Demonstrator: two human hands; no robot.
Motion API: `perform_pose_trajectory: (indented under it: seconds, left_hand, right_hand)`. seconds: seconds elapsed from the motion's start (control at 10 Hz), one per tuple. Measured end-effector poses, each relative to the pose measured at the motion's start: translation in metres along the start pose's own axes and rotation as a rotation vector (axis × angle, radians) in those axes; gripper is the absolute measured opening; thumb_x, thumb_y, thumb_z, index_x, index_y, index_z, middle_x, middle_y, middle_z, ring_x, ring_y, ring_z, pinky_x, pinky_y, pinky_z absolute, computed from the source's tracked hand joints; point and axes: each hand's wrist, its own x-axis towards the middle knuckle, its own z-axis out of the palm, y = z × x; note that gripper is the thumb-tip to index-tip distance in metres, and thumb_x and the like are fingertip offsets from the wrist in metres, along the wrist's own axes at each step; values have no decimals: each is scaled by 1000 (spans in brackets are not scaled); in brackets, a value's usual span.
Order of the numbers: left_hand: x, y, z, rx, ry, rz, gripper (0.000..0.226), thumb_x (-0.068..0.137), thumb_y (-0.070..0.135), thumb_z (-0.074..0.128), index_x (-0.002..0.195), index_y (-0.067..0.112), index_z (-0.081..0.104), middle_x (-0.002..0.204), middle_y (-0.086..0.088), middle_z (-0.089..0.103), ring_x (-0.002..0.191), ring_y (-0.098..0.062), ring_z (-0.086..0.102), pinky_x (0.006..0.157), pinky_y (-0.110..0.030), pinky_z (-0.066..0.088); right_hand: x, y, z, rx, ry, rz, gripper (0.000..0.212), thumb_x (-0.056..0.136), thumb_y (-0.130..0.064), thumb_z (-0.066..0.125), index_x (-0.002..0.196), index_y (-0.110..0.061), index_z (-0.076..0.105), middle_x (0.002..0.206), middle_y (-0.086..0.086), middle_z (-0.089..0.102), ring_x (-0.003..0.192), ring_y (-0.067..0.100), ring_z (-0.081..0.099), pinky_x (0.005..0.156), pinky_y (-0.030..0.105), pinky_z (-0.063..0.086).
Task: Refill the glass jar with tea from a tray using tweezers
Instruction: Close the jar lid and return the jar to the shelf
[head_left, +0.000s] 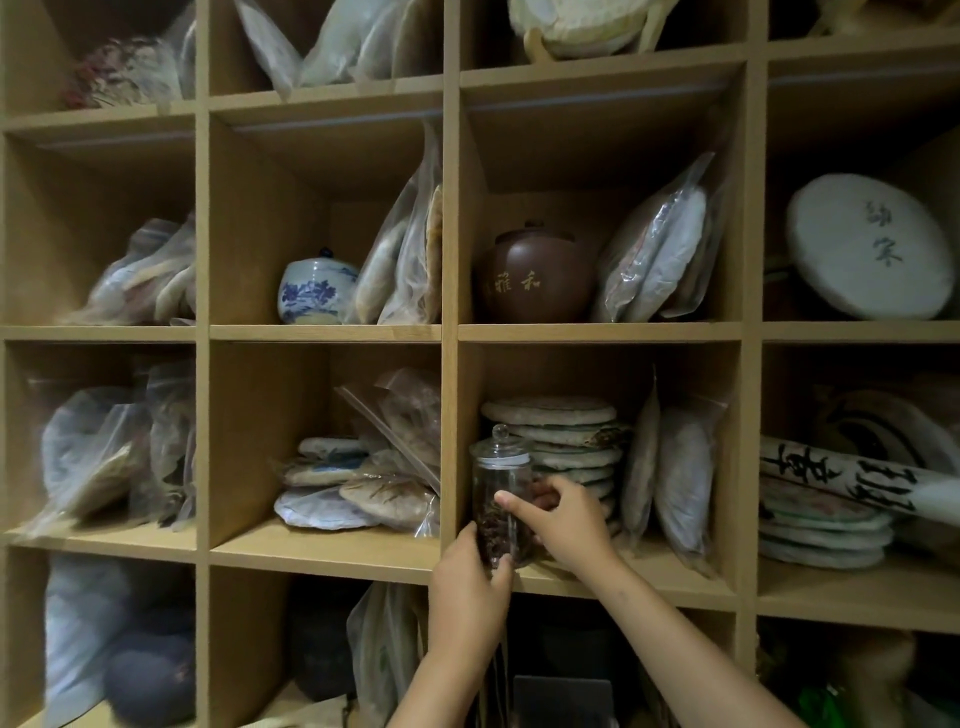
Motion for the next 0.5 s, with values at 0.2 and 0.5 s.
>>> perform_pose_trajectory:
  seconds: [0.2, 0.5]
  left_hand:
    - [-2, -1, -5, 76, -120, 46, 57, 92, 21, 57, 145, 13, 38, 137, -3, 55, 125, -12, 51, 93, -11, 34]
    - [-18, -6, -32, 91, -107, 168, 34, 93, 30, 55, 126, 22, 52, 122, 4, 60, 108, -6, 55, 83, -17, 38]
  right_hand:
    - [-9, -4, 4, -69, 33, -25, 47, 60, -72, 71, 80, -31, 59, 72, -15, 65, 67, -2, 62, 52, 12, 45]
    - [-53, -4, -33, -286, -76, -88, 27, 86, -45, 62, 97, -20, 63, 86, -7, 63, 76, 1, 57, 62, 12, 41]
